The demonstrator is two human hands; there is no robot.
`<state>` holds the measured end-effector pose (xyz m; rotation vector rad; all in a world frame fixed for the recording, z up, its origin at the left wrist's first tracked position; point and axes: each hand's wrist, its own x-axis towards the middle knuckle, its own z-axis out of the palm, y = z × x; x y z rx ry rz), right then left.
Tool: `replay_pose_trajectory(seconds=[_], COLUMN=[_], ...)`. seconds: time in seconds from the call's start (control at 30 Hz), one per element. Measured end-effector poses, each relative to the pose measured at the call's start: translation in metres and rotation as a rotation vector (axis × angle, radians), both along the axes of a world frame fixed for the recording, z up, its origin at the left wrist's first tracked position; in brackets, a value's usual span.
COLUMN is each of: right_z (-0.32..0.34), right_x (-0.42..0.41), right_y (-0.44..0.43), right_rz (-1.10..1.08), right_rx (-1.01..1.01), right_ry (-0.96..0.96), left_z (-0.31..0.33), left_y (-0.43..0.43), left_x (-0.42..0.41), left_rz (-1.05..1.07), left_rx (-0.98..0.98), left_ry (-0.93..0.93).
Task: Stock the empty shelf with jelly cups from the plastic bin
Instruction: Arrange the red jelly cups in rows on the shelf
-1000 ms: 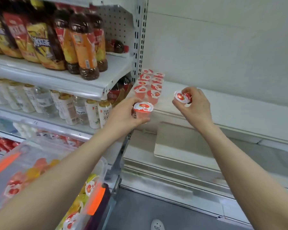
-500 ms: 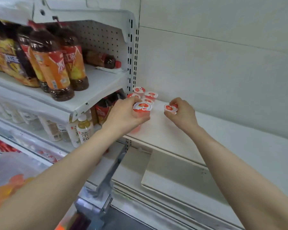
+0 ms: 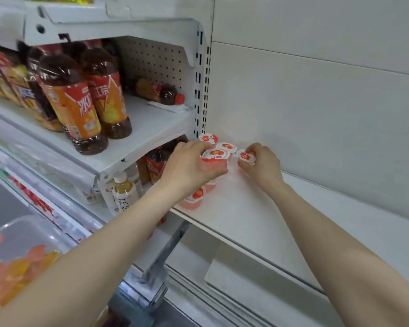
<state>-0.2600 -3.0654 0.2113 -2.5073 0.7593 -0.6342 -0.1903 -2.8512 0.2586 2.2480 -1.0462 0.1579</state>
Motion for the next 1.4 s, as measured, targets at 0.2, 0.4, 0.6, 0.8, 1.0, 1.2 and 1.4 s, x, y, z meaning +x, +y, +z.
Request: replay_pose_trajectory(seconds=[0.2,0.4,0.6,0.8,1.0,1.2,1.4], right_z=[-0.004,-0.001,0.01,0.013,0.011,0.016,0.029], right_x=[0.0,-0.006,-0.027,-0.046,-0.054,-0.061,-0.077], right_y=[-0.009,-0.014,-0.026,-0.038,-0.045,-0.041,-0.022], right_rz=[0.043,0.13,0.21,0.177,0.171,0.171,0.164], right_rx=[-0.06,-0.1,-0.217,-0.399,-0.449,-0.491,-0.592], right_ry=[0.017,0.05,0.129,0.155,0.135,0.108,0.111], left_z=[0.001,-0.004,-0.013,-0.022,-0.026,-0.023,-0.014], left_y=[-0.019,-0.041,-0.064,-0.08,-0.084,-0.08,-0.057], left_x=[-0.003,-0.005,0.001,-0.001,-0.004,-0.009,-0.012], left_rz=[-0.025,-0.056,-0.098,-0.093,-0.041,-0.052,-0.108], left_rx=[-0.017,-0.042,0.175,0.39,0.417,0.454,0.274], left_ry=[0.003,-0.109,-0.333,-0.408,-0.411,-0.388,-0.404])
